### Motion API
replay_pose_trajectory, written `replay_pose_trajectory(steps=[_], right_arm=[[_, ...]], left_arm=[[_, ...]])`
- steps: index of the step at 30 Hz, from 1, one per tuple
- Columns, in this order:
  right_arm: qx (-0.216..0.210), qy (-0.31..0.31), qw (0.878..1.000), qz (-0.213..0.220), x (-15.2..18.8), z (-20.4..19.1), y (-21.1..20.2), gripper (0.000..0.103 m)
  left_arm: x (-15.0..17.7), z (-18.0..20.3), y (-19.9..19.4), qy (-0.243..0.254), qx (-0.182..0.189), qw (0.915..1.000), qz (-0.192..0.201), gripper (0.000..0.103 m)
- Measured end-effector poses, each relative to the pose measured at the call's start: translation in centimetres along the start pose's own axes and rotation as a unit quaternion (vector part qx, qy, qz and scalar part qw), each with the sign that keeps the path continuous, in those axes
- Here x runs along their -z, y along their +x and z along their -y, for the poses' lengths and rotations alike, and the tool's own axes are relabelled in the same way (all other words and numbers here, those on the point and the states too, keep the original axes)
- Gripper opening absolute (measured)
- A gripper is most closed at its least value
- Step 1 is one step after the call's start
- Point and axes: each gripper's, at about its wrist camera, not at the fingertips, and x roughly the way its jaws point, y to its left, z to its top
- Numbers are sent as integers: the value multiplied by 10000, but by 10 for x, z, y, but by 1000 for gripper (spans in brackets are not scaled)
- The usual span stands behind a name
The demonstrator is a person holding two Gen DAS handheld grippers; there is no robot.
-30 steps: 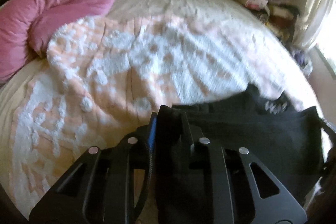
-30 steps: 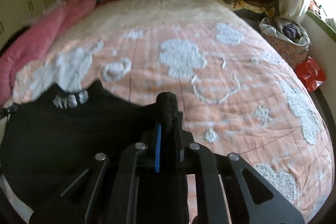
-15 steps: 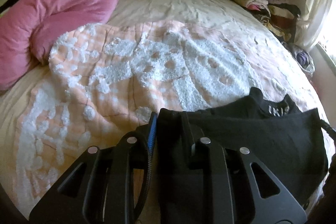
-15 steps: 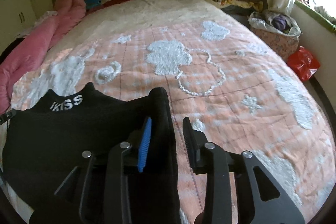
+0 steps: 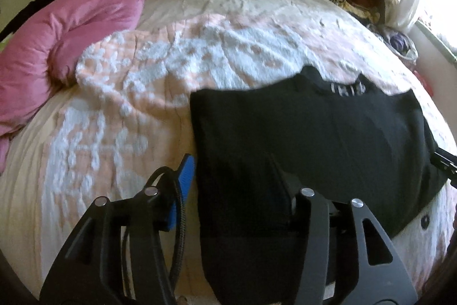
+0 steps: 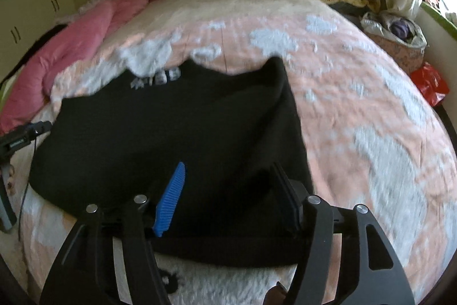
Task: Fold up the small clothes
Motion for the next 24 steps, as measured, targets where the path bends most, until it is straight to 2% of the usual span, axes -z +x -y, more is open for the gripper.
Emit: replay_pose_trajectory(steps=[3, 14, 16, 19, 21, 24], right_arm=[[155, 20, 9999, -24, 10, 3, -4, 60], [123, 240, 9996, 104, 34, -1, -39, 61], [0, 243, 9995, 205, 36, -8, -47, 78], [-167, 32, 9995, 281, 38, -30, -56, 83], [-282, -213, 9989, 315, 39, -51, -59, 88], [-457, -590, 9966, 350, 40, -85, -59, 90]], left_arm=[[11, 1, 0, 15, -28, 9999, -103, 46], [31, -2, -14, 6, -57, 9998, -167, 51], [33, -4, -20, 13, -80, 9999, -132, 52], [35, -10, -27, -14, -117, 9999, -100, 55], [35, -15, -31, -43, -170, 9998, -83, 59], [33, -23, -34, -94, -250, 9996, -36, 66]])
